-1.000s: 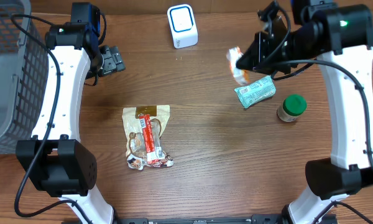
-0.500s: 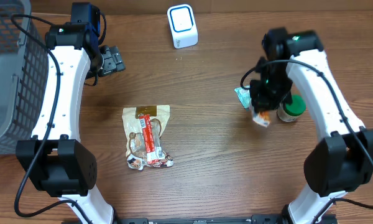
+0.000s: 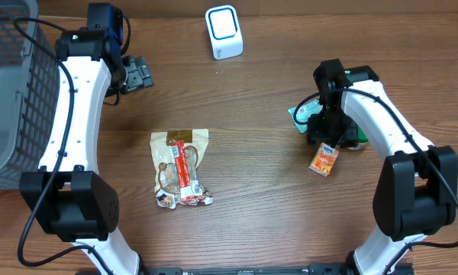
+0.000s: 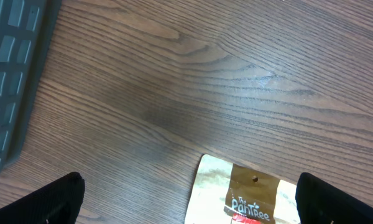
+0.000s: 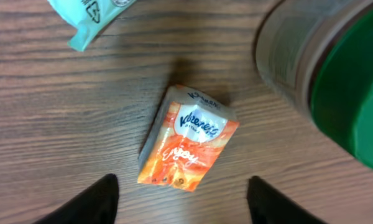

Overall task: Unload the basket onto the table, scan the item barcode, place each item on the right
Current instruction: 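Carry the Kleenex pack back right and release it near the jar, then move the right gripper left over the Pantree snack pack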

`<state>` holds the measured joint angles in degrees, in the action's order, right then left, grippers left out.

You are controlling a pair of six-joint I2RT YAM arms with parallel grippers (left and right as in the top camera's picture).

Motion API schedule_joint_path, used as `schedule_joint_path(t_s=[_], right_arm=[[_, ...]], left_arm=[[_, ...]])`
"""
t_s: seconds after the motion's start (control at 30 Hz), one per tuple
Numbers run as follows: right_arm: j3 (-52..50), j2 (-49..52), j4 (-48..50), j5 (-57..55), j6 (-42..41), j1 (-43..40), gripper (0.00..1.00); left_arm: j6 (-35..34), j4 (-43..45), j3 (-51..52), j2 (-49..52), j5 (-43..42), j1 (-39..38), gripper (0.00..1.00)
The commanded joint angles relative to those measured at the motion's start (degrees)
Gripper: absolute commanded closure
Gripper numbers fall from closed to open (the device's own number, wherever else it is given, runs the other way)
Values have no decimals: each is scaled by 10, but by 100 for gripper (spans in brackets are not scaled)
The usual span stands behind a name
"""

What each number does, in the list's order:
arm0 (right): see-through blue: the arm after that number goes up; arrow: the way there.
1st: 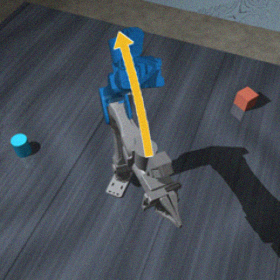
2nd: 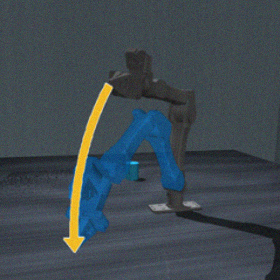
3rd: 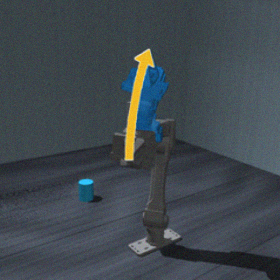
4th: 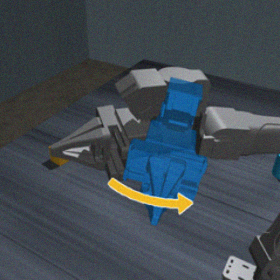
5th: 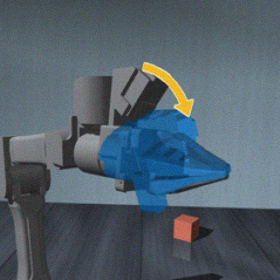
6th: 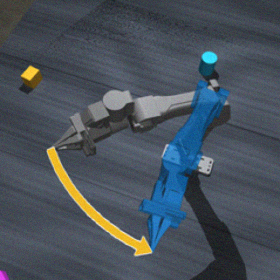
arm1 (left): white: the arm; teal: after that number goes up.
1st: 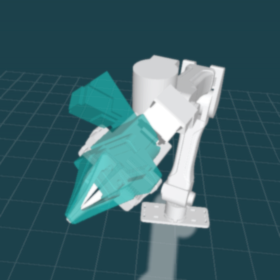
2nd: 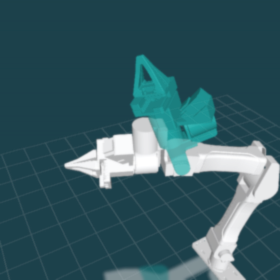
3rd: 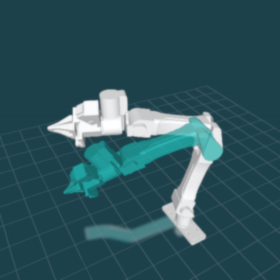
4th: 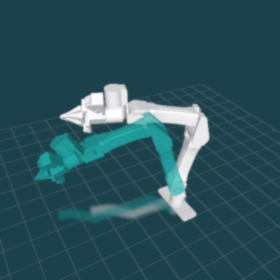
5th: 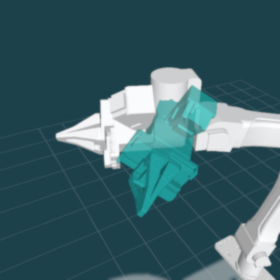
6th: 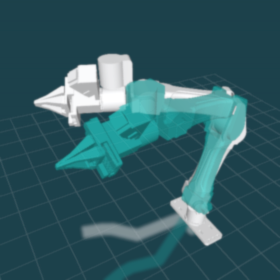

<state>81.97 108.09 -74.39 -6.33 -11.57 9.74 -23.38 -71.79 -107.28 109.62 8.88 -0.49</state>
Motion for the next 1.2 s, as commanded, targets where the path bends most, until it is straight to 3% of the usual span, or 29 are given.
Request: schedule_joint_path(t_s=[0.0,0.17,0.33,0.43,0.67,0.77,1.0,1.17], right_arm=[[-3,-1,18,31,-20,-2,26],[9,-1,18,157,-11,5,32],[17,-15,45,344,30,43,54],[17,-18,67,377,26,95,57],[17,-18,139,377,-41,252,59],[17,-18,177,320,-98,332,60],[15,-16,254,176,-184,436,64],[-5,-16,318,124,-202,473,65]], left_arm=[[7,0,-6,-2,7,1,0],[7,0,-6,-2,7,1,1],[7,0,-6,-2,7,1,0],[7,0,-6,-2,7,1,0],[7,0,-6,-2,7,1,0],[7,0,-6,-2,7,1,0],[7,1,-6,-2,7,1,0],[7,0,-6,-2,7,1,0]])
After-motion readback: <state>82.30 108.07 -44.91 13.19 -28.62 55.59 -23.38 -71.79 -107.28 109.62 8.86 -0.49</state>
